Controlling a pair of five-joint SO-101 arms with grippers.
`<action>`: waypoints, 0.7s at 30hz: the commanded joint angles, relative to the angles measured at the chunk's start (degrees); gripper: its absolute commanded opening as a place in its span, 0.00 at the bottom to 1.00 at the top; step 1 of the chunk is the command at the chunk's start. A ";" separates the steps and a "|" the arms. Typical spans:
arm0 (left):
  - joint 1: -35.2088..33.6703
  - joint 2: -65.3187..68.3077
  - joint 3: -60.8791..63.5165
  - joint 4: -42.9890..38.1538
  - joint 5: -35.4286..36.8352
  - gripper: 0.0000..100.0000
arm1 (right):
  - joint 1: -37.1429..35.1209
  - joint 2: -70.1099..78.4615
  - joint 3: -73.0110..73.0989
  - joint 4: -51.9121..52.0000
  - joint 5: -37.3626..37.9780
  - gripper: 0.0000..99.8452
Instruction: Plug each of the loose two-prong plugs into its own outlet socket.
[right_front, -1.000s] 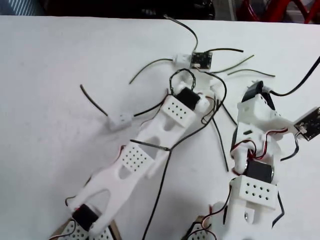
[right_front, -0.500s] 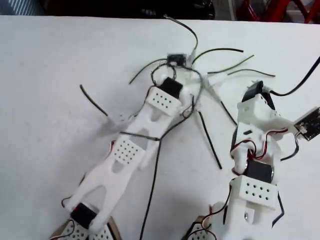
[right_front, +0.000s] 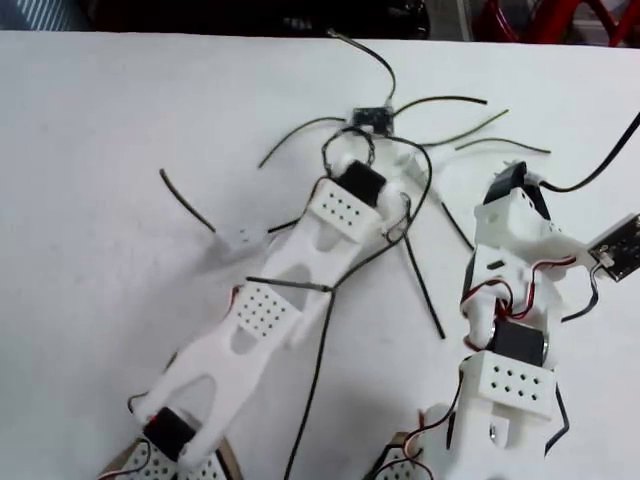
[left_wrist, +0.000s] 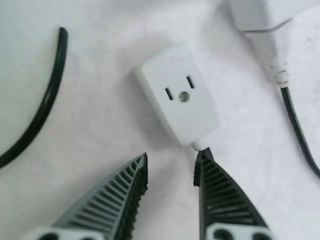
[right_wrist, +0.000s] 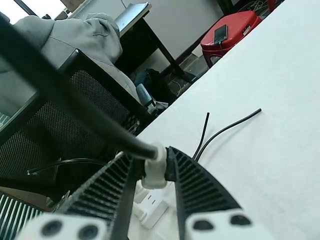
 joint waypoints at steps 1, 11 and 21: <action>3.74 -5.32 -0.53 -4.22 0.44 0.17 | 0.31 -0.13 -1.67 -1.36 0.18 0.02; 3.38 4.70 -1.05 -12.13 0.26 0.17 | 0.31 -0.13 -1.67 -1.36 0.18 0.02; 2.86 3.12 -1.23 3.78 0.09 0.17 | 0.31 -0.13 -1.67 -1.27 0.18 0.02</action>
